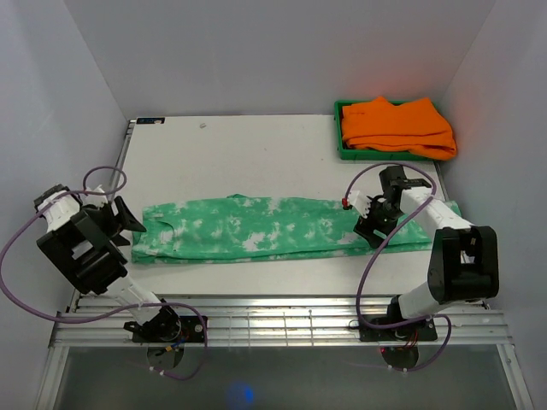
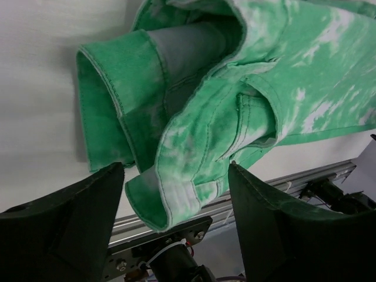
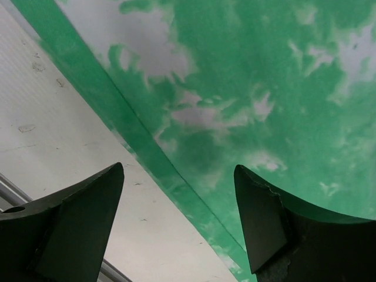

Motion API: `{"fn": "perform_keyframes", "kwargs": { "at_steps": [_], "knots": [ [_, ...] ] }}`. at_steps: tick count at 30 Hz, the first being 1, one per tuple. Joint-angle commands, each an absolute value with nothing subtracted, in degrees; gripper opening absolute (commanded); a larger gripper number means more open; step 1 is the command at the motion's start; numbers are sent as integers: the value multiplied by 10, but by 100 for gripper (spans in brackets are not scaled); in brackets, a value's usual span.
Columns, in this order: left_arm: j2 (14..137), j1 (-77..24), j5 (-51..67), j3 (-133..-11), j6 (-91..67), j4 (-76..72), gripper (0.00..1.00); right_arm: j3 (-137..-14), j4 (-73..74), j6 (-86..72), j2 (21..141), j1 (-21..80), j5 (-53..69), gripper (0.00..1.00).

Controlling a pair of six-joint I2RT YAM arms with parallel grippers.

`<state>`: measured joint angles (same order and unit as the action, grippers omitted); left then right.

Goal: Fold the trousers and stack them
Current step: Fold the trousers

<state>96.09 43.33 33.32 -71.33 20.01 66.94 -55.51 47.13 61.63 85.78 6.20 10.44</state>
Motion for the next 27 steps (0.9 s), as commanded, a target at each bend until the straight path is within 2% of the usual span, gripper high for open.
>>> {"fn": "perform_keyframes", "kwargs": {
  "at_steps": [1,7,13,17,21,25,27],
  "knots": [
    [955,449,369,-710,240,707,84,-546,454,603,837,69,121,81],
    [964,515,402,-701,296,779,91,-535,449,609,821,77,119,81],
    [952,523,383,-693,339,806,94,-476,428,635,779,77,81,81],
    [932,522,375,-679,378,809,88,-447,417,645,735,76,65,81],
    [867,523,402,-622,442,808,82,-445,423,634,715,76,102,81],
    [823,515,445,-606,456,806,82,-439,413,635,719,77,139,84],
    [831,471,462,-605,447,804,81,-431,382,636,735,81,141,84]
  ]
}}
